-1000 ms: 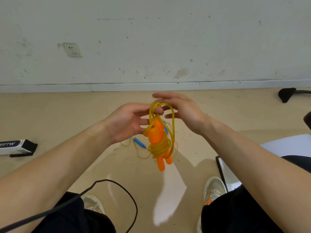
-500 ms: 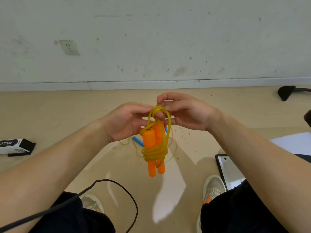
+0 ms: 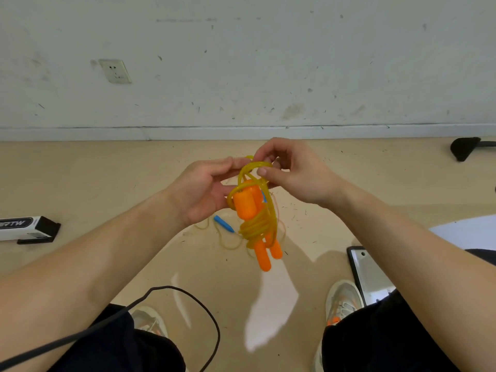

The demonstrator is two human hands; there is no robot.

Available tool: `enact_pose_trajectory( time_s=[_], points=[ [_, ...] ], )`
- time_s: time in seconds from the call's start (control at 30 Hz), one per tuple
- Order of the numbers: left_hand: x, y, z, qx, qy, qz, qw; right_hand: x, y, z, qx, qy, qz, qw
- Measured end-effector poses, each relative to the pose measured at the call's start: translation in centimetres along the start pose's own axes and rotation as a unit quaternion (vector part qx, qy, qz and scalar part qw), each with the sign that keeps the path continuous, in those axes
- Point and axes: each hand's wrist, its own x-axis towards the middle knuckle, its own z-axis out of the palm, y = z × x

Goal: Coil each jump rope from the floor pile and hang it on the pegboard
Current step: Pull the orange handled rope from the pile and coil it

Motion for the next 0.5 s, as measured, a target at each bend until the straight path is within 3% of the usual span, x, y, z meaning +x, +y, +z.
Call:
enact_pose_trajectory(
  time_s=[0.13,0.2,0.33,0.5],
  points=[
    [0.2,0.7,-0.2,-0.003,0.050,0.042,0.998,-0.4,0.1,0.5,-0.039,0.016,-0.025,0.999],
    [0.2,0.3,0.2,0.075,0.085,0.087,0.990,-0.4,0.4,0.7,-0.063,0.008,-0.018,0.998],
    [0.3,0.0,1.1,0.251,0.125,0.206,0.938,-0.4,0.7,1.0,-0.124,0.032,-0.008,0.992],
    [0.0,1.0,1.4,0.301,0.135,0.236,0.914,-0.9,0.8,2.6,-0.006,0.100,0.068,0.993]
  ],
)
